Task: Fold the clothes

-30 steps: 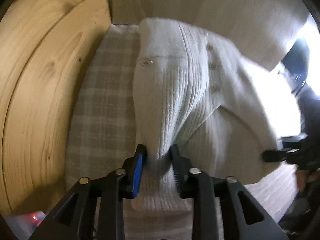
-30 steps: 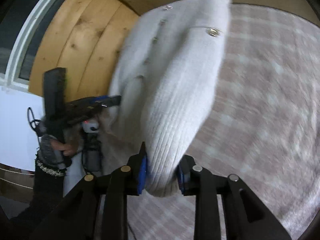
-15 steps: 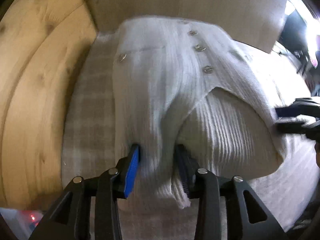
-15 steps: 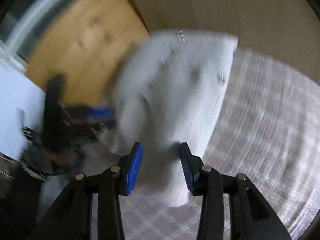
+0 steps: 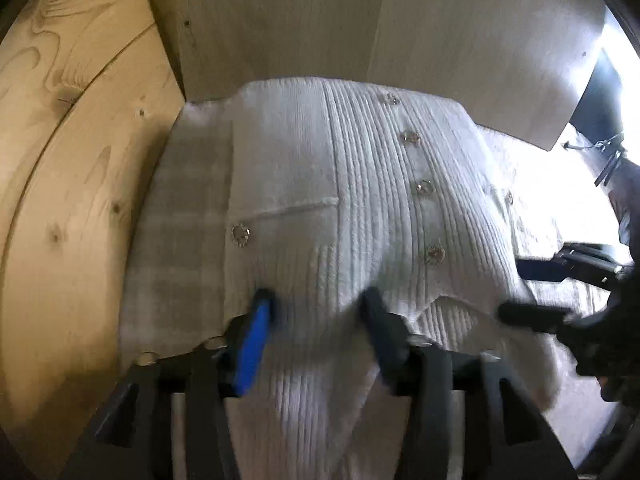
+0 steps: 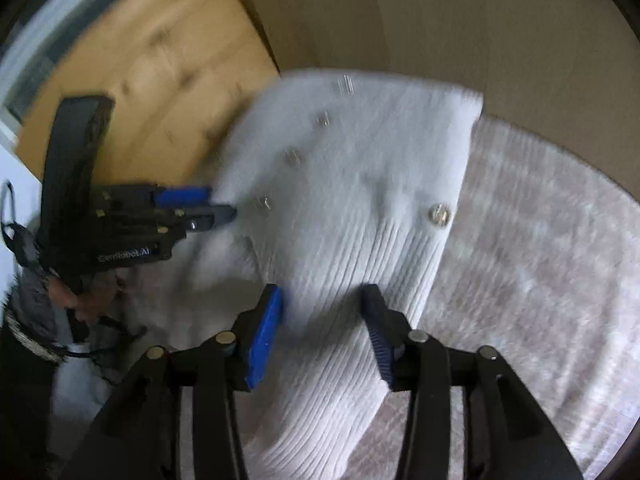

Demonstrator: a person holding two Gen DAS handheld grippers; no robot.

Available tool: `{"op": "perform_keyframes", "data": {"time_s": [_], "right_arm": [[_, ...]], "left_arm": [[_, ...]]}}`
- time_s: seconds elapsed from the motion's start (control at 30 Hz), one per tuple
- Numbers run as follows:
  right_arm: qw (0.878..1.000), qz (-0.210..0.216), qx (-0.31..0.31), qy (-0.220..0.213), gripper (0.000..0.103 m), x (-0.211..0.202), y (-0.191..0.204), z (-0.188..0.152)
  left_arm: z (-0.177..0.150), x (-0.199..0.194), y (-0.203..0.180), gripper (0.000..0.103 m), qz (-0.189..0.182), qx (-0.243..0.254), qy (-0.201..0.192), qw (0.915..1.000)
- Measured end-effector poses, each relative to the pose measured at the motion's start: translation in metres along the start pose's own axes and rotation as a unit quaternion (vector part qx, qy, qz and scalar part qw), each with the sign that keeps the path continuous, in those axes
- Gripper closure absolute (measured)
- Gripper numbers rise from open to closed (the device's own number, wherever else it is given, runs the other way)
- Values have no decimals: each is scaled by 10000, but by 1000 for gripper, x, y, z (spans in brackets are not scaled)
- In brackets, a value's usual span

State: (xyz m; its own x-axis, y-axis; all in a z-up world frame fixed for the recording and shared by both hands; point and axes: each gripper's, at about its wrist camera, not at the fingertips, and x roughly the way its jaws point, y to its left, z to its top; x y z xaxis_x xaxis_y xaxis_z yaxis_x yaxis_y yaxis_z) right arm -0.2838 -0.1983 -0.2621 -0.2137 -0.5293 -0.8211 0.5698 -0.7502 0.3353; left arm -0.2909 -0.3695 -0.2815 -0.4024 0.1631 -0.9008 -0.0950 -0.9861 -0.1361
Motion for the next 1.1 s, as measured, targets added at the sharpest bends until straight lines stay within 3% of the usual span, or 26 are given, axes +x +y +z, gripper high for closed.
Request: {"op": "perform_keyframes", "data": {"time_s": [0.1, 0.17, 0.27, 0.33, 0.4, 0.5, 0.53, 0.63, 0.67, 0.7, 0.73, 0.77, 0.8, 0.93, 1.1], "right_arm": [[10000, 5, -3, 64, 59, -14, 1, -1], [9989, 399, 211, -108, 59, -41, -2, -6], [9978, 628, 103, -162, 59, -69, 1, -27], [9977, 642, 121, 174, 59, -60, -3, -50], [9967, 581, 87, 559, 59, -40, -2, -69], [9972, 277, -139, 687, 59, -45, 2, -84], [9975, 289, -104, 632, 59, -58, 2, -85], [9985, 443, 273, 151, 58, -113, -8, -102], [9982, 422, 430, -2, 54, -129, -13, -112], [9974, 401, 586, -156, 43, -145, -17, -122], [9960, 379, 742, -309, 30, -162, -21, -133], [9942, 358, 898, -463, 27, -178, -25, -143], [9920, 336, 1053, -616, 22, -194, -30, -154], [9780, 249, 1669, -1225, 22, -259, -46, -195], [9503, -442, 2791, -1308, 22, -298, -83, -258]], "left_arm": [[2, -17, 7, 59, 9, -309, 128, 9994], [-4, -40, -1, 59, 65, -124, -27, 9999], [-27, -59, -17, 57, -124, 80, -160, 9998], [-37, -44, -27, 57, -340, 129, 27, 9993], [-54, -14, -29, 57, -142, 135, 462, 9987], [-62, -11, -26, 55, -34, 22, 546, 9985], [-61, -17, -25, 59, -4, -57, 553, 9985], [-63, -64, -31, 56, 70, -143, -30, 9999], [-63, -80, -35, 51, 100, -159, -234, 9996], [-67, -86, -44, 45, 58, -146, -308, 9994], [-71, -93, -54, 28, 17, -132, -381, 9992], [-75, -99, -64, 21, -25, -119, -454, 9989], [-79, -106, -73, 21, -67, -105, -527, 9985], [-94, -132, -112, 20, -235, -52, -818, 9964], [-113, -164, -160, 20, -444, 15, -1181, 9920]]}}
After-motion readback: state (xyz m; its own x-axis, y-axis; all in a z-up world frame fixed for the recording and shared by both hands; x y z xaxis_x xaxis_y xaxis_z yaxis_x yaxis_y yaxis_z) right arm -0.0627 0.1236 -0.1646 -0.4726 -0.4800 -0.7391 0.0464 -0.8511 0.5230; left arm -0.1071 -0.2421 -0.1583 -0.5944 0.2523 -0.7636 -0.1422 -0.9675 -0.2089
